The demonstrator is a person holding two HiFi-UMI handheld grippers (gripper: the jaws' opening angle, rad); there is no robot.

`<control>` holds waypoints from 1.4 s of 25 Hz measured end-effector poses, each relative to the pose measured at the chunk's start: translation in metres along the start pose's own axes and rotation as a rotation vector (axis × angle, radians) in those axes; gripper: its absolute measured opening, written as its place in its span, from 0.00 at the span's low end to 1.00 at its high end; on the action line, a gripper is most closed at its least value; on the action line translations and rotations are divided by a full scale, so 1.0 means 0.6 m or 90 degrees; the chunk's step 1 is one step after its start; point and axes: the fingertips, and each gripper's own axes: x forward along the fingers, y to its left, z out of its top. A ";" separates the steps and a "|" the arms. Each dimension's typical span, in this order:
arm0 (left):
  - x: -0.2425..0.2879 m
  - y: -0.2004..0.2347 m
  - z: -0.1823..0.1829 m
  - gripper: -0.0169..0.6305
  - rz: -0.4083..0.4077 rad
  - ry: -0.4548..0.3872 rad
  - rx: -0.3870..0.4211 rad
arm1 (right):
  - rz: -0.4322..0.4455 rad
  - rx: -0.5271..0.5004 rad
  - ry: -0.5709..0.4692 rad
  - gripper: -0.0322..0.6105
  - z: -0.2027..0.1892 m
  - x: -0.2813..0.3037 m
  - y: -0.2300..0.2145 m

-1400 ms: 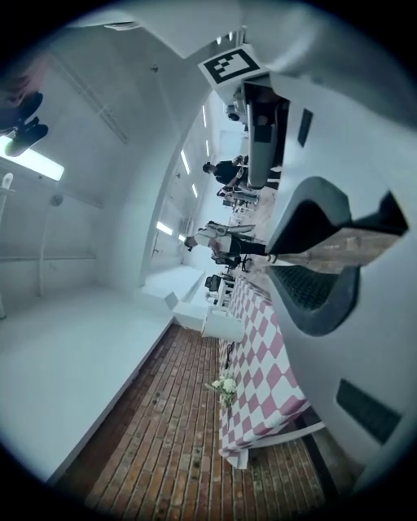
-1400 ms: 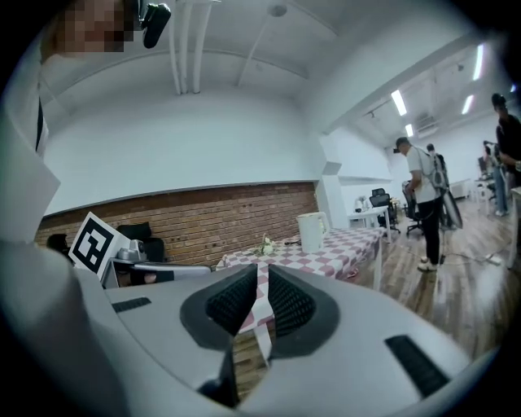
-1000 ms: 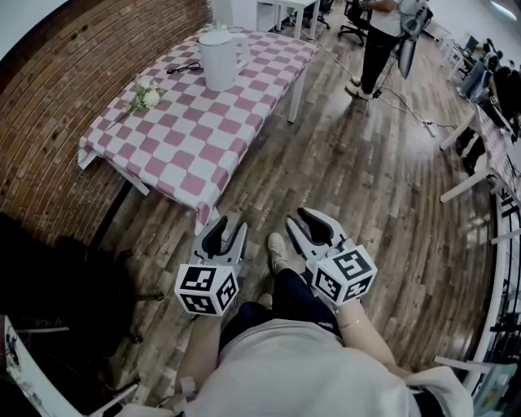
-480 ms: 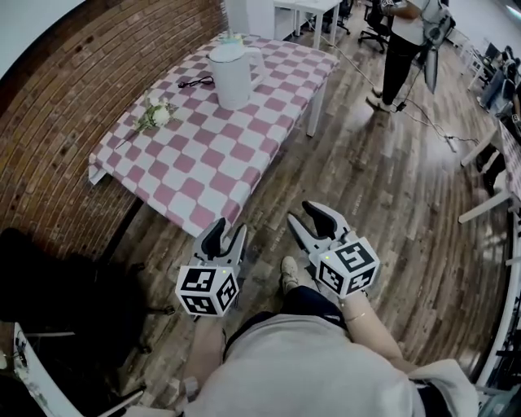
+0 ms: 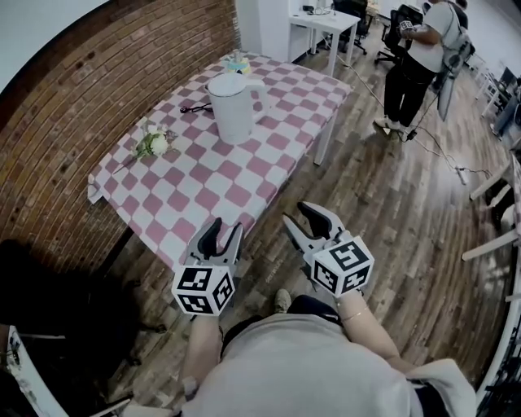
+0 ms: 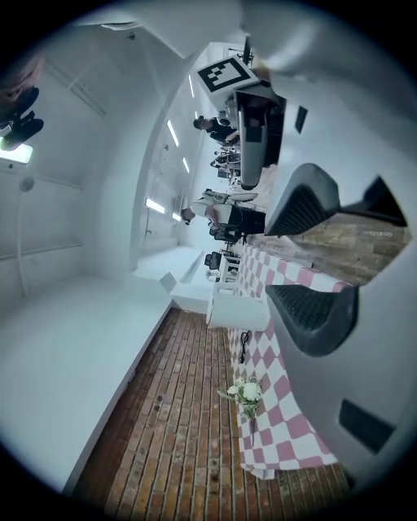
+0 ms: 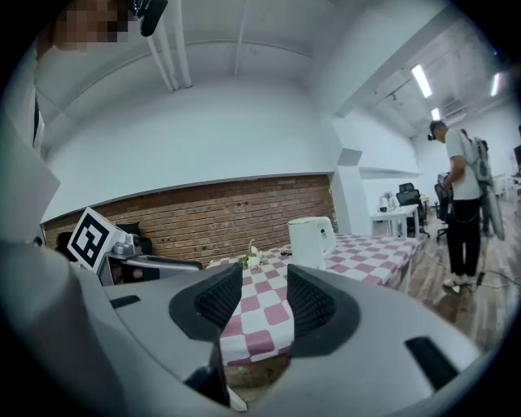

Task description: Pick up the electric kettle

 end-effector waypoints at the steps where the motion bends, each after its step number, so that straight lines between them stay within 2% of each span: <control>1: 0.015 -0.001 0.001 0.31 0.003 -0.001 -0.001 | 0.004 -0.001 0.002 0.31 0.002 0.006 -0.012; 10: 0.079 -0.011 -0.024 0.31 0.026 0.036 -0.011 | 0.008 0.035 0.023 0.31 -0.020 0.022 -0.088; 21: 0.125 0.021 -0.027 0.31 0.043 0.045 -0.021 | 0.000 0.056 0.047 0.31 -0.042 0.047 -0.129; 25: 0.155 0.044 -0.022 0.31 0.045 0.047 -0.024 | -0.007 0.062 0.053 0.31 -0.041 0.078 -0.156; 35: 0.244 0.150 0.018 0.32 0.083 0.034 -0.030 | 0.026 0.043 0.063 0.33 0.001 0.221 -0.205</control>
